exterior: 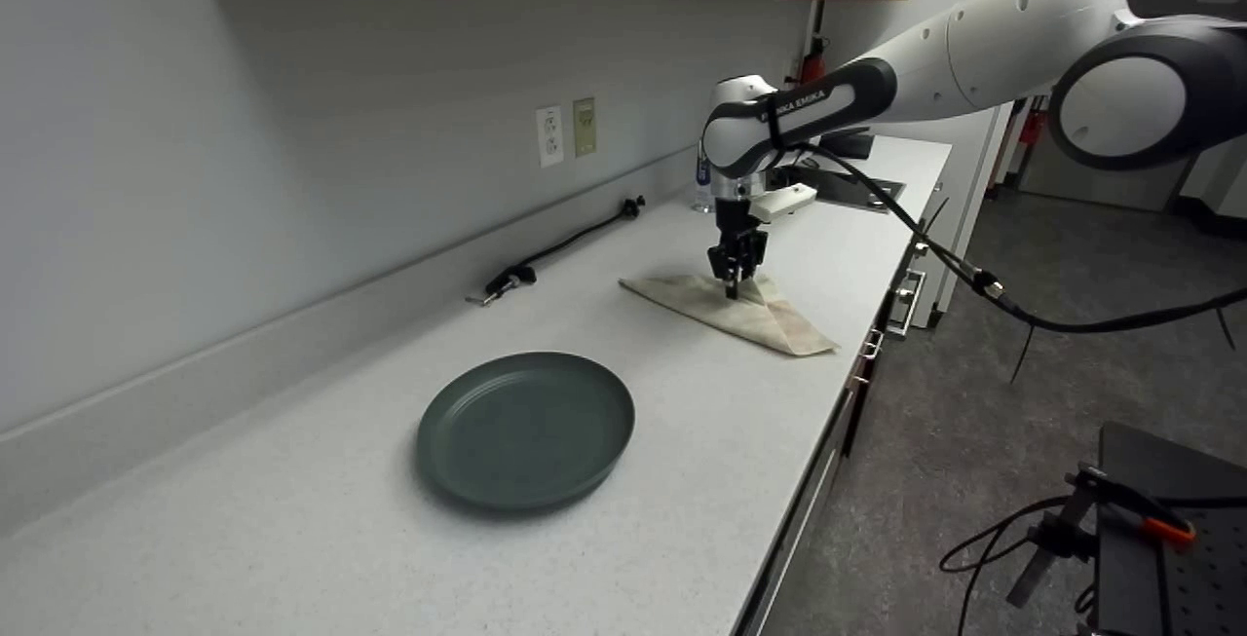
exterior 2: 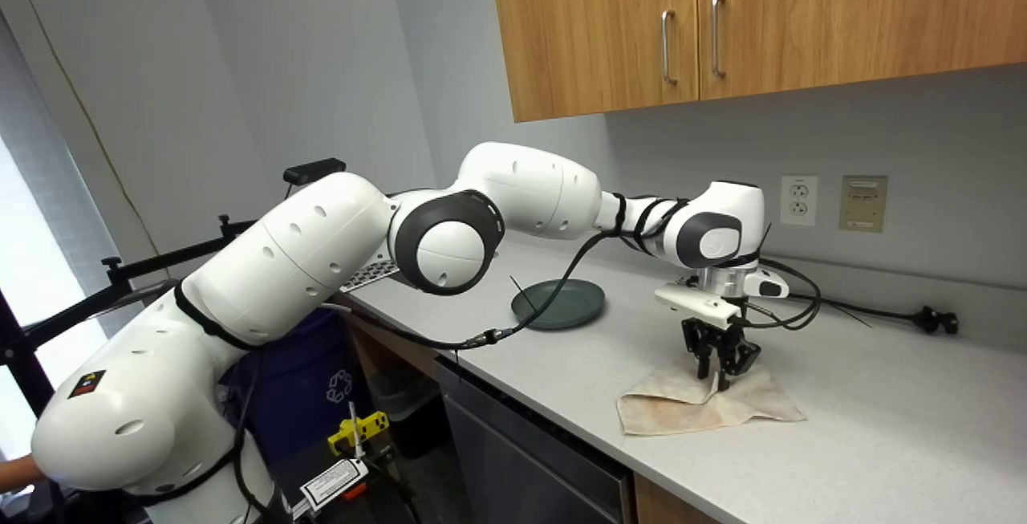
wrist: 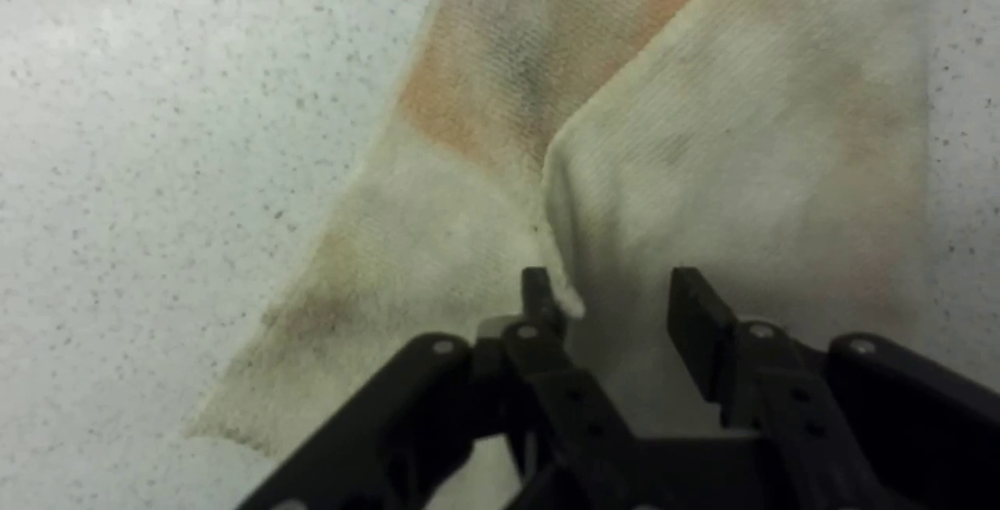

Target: Unfold the cloth on the countertop

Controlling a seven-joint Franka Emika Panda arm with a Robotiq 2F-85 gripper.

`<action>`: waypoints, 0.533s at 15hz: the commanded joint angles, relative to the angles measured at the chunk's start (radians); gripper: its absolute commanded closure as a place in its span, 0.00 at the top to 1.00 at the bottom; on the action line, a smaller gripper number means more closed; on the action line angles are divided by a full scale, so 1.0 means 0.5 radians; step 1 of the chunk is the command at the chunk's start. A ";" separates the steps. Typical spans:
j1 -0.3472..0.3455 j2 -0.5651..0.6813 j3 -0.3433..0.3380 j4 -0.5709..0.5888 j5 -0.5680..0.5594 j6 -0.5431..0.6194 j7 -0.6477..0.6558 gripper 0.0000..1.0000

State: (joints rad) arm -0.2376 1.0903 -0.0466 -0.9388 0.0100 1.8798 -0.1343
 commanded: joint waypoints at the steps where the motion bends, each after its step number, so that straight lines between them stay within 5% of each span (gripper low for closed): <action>1: 0.004 0.007 -0.008 0.051 0.002 -0.089 0.039 0.12; 3: 0.009 0.004 -0.011 0.044 -0.002 -0.084 0.046 0.01; 8: 0.066 -0.029 -0.043 -0.008 -0.047 -0.060 0.158 0.00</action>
State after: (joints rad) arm -0.2332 1.0903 -0.0489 -0.9390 0.0067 1.8798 -0.1010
